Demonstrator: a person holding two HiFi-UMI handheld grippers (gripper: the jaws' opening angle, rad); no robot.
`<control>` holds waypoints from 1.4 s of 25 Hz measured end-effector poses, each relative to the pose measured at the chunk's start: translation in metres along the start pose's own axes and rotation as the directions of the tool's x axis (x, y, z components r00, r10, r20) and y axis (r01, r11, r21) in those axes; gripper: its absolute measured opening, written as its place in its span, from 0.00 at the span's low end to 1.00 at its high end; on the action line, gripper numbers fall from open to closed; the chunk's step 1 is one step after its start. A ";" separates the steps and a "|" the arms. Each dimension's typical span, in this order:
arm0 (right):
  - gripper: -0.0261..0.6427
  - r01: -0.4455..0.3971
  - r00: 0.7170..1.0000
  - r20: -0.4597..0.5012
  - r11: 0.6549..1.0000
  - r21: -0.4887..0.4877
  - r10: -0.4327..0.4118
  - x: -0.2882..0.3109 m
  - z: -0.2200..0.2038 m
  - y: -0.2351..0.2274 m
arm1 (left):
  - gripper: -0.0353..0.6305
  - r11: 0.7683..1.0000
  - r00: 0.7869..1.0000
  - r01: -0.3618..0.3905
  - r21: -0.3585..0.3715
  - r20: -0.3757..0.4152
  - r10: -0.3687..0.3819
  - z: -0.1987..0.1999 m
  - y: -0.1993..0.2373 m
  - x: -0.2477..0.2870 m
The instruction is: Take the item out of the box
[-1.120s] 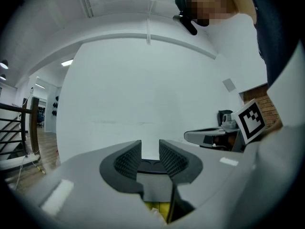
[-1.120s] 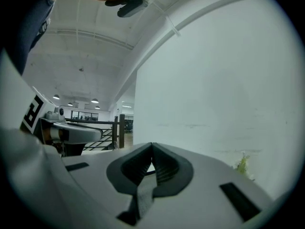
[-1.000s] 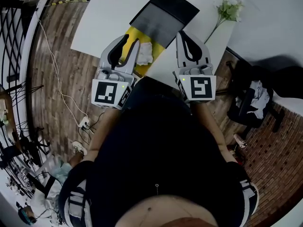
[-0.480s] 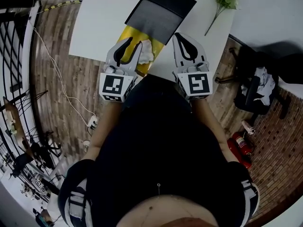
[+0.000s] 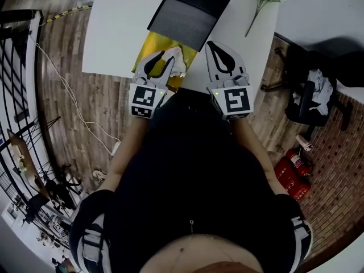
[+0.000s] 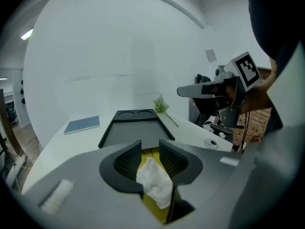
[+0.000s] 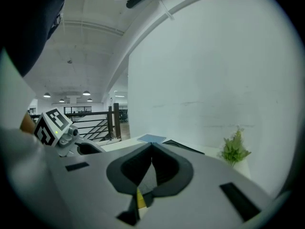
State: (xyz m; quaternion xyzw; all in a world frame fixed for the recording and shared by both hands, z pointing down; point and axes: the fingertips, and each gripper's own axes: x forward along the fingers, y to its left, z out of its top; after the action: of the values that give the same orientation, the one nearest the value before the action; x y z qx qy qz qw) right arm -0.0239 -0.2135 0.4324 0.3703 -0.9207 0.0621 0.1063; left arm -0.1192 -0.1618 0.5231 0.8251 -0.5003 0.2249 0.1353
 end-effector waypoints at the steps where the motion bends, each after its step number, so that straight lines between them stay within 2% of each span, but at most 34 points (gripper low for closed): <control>1: 0.06 0.013 1.000 -0.011 1.000 -0.003 -0.014 -0.001 -0.003 -0.002 | 0.24 1.000 1.000 0.015 -0.004 -0.014 -0.015 -0.005 -0.002 0.002; 6: 0.06 0.049 0.999 -0.020 0.999 0.005 -0.049 -0.006 -0.006 -0.004 | 0.24 0.998 0.994 0.064 0.015 -0.089 -0.062 -0.025 -0.007 0.013; 11: 0.06 0.057 0.998 -0.014 0.998 -0.032 -0.058 -0.011 -0.010 -0.002 | 0.26 0.992 0.977 0.122 0.041 -0.178 -0.113 -0.044 -0.015 0.023; 18: 0.06 0.107 0.994 -0.025 0.994 -0.027 -0.108 -0.020 -0.016 -0.011 | 0.31 0.981 0.935 0.189 0.049 -0.314 -0.165 -0.069 -0.027 0.037; 24: 0.06 0.145 0.989 -0.029 0.989 -0.029 -0.146 -0.025 -0.017 -0.019 | 0.33 0.975 0.898 0.218 0.044 -0.400 -0.183 -0.084 -0.028 0.046; 35: 0.06 0.193 0.980 -0.041 0.981 -0.016 -0.193 -0.031 -0.022 -0.026 | 0.32 0.971 0.844 0.234 0.054 -0.507 -0.176 -0.102 -0.028 0.055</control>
State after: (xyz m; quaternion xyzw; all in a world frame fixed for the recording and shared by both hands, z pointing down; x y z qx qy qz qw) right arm 0.0195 -0.2070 0.4476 0.4557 -0.8784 0.0537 0.1336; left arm -0.0961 -0.1454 0.6393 0.7939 -0.3436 0.4427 0.2362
